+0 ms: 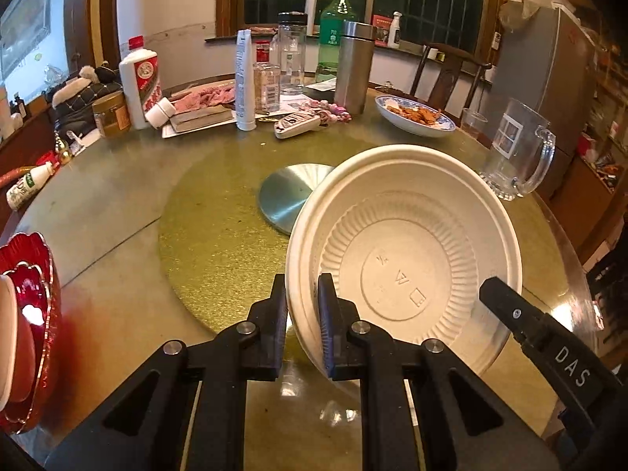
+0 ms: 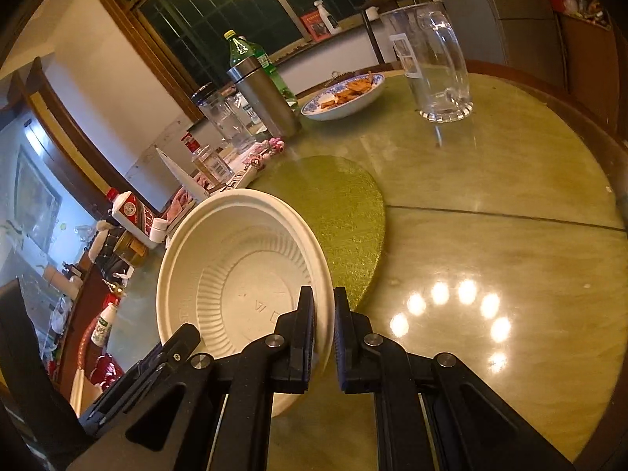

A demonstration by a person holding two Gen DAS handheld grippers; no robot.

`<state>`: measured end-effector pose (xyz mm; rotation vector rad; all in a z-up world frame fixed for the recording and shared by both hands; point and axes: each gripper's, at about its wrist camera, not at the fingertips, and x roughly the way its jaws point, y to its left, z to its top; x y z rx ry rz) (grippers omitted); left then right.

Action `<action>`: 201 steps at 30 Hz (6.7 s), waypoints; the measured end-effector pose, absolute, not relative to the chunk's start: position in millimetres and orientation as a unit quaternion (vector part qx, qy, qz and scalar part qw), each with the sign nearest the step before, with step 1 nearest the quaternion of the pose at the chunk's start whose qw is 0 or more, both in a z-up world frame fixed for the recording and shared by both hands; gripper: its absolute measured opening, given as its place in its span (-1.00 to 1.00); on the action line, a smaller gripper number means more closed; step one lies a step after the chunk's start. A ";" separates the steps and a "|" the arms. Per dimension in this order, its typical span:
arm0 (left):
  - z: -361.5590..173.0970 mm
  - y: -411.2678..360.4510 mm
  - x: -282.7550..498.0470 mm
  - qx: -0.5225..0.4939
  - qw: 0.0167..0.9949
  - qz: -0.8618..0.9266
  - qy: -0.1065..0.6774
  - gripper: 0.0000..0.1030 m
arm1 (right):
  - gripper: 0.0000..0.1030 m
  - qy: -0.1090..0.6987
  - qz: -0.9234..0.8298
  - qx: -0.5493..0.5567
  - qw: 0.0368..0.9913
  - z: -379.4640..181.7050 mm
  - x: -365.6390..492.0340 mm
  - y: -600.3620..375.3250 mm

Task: Organize plates and bowls
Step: 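Lift the second white ribbed bowl off the table with both grippers, then carry the ribbed bowl toward the red plate stack with both grippers, then lower the ribbed bowl onto the bowls stacked on the red plates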

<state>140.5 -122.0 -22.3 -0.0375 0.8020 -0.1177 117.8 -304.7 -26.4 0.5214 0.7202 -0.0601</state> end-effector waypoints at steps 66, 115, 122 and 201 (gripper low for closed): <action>30.5 -59.1 95.5 -0.017 0.939 -0.001 0.342 -0.74 | -0.81 0.317 0.037 0.197 0.927 23.2 91.5 -242.0; 46.1 172.0 28.5 -0.122 0.927 0.135 0.329 -0.74 | -0.77 0.360 0.223 0.027 0.906 63.4 75.2 19.2; 45.8 172.0 28.6 -0.121 0.926 0.135 0.332 -0.74 | -0.77 0.364 0.223 0.022 0.904 61.9 75.3 22.5; 33.9 185.2 49.3 -0.075 0.890 0.078 0.443 -0.67 | -0.74 0.478 0.252 0.040 0.840 48.4 108.0 23.0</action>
